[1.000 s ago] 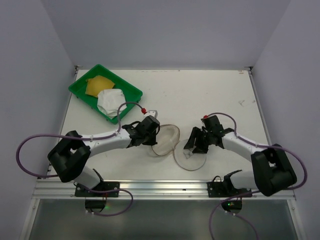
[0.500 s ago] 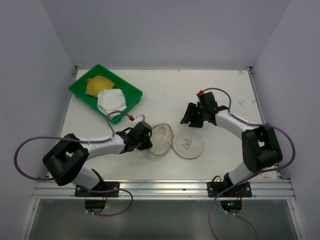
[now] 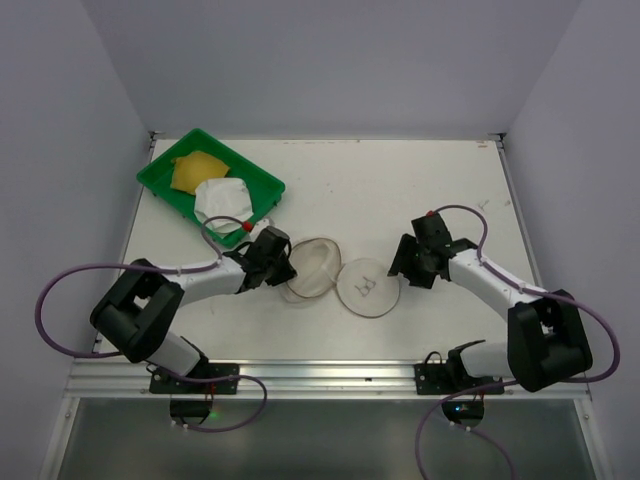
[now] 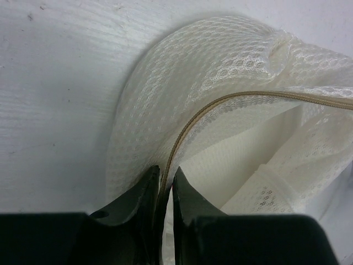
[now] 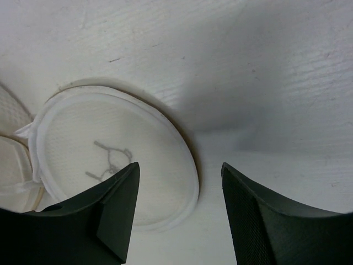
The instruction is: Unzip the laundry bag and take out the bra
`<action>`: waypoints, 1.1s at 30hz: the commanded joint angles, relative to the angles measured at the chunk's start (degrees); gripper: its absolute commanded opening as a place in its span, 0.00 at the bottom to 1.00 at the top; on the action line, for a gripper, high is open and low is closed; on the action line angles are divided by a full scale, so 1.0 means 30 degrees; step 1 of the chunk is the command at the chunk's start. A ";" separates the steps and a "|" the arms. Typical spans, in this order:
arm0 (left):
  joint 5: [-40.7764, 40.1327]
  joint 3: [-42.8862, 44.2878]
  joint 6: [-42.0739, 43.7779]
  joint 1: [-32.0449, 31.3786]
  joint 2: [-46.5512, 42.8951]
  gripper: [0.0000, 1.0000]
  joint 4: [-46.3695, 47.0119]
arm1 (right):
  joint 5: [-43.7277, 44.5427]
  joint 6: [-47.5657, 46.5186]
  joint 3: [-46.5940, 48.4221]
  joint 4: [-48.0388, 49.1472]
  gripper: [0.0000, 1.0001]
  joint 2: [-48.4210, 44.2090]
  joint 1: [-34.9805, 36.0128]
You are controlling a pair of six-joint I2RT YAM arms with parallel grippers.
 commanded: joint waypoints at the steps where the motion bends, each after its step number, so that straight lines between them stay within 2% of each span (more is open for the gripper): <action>1: -0.0339 -0.0411 0.0339 0.0209 -0.0582 0.19 -0.0093 | 0.0938 0.1099 -0.0397 0.0401 0.63 -0.0470 0.0022; 11: -0.0426 -0.0295 0.0632 0.0209 -0.0962 0.17 -0.0357 | 0.0617 0.1072 -0.0341 0.0958 0.58 0.1581 0.1018; 15: -0.0748 -0.0119 0.0866 0.0209 -0.1169 0.17 -0.0620 | 0.0412 0.0779 -0.0078 0.0724 0.50 0.1814 0.1047; 19: -0.0661 -0.0031 0.0954 0.0209 -0.1081 0.17 -0.0533 | 0.0412 0.0603 -0.0019 0.0754 0.30 0.1902 0.1076; 20: -0.0661 -0.0060 0.0954 0.0238 -0.1052 0.17 -0.0533 | 0.0383 0.0545 0.0039 0.0666 0.21 0.1932 0.1048; 24: -0.0543 -0.0119 0.1013 0.0209 -0.0934 0.17 -0.0504 | 0.0587 0.0252 0.0127 0.0462 0.01 0.1874 0.1077; 29: -0.0456 -0.0119 0.1159 0.0209 -0.0993 0.17 -0.0475 | 0.1432 -0.0275 0.0829 -0.1055 0.00 -0.0052 0.1223; 33: -0.0048 0.0027 0.1276 0.0151 -0.0730 0.14 -0.0328 | 0.2959 -0.1093 0.3166 -0.3285 0.00 -0.1725 0.1925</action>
